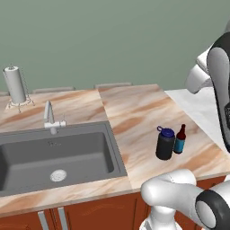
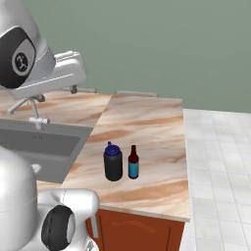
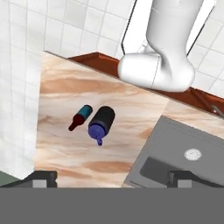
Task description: Pick the water bottle, water bottle, beer from the counter and place them in the open cabinet.
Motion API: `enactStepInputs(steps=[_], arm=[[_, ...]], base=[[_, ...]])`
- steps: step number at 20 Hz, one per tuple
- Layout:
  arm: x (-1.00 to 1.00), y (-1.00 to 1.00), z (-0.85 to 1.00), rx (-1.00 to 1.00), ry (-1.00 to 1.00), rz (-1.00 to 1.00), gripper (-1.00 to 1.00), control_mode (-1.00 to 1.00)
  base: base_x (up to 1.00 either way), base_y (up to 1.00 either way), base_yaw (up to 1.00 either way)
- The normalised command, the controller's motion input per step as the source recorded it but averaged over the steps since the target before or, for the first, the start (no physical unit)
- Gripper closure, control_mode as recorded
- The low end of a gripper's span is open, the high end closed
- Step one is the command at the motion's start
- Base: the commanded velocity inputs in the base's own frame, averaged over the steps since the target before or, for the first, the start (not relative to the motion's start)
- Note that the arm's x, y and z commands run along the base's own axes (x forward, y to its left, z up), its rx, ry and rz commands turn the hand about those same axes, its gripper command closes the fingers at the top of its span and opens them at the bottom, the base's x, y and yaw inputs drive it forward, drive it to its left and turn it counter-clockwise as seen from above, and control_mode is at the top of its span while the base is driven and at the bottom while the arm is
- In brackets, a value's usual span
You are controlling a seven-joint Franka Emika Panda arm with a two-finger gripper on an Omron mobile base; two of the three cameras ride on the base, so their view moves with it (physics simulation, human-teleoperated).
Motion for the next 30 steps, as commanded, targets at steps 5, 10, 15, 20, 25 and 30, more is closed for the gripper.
enactStepInputs(steps=[5, 10, 15, 20, 25, 30], arm=[[0.00, 0.00, -0.74, 0.07, 0.00, 0.14, -1.00, -1.00], [0.03, 0.00, -0.63, 0.02, 0.00, 0.11, -1.00, -1.00], [0.25, 0.00, -0.17, 0.00, 0.06, 0.01, -1.00, -1.00], [0.29, 0.00, -0.02, -0.02, 0.12, 0.00, -1.00, -1.00], [0.34, 0.00, -0.22, -0.08, 0.27, 0.00, -1.00, -1.00], [0.32, 0.00, -0.39, -0.08, 0.24, 0.00, -1.00, -1.00]], base=[[0.00, 0.00, 0.00], [0.00, 0.00, 0.00], [0.00, 0.00, 0.00], [0.00, 0.00, 0.00], [0.00, 0.00, 0.00], [0.00, 0.00, 0.00]])
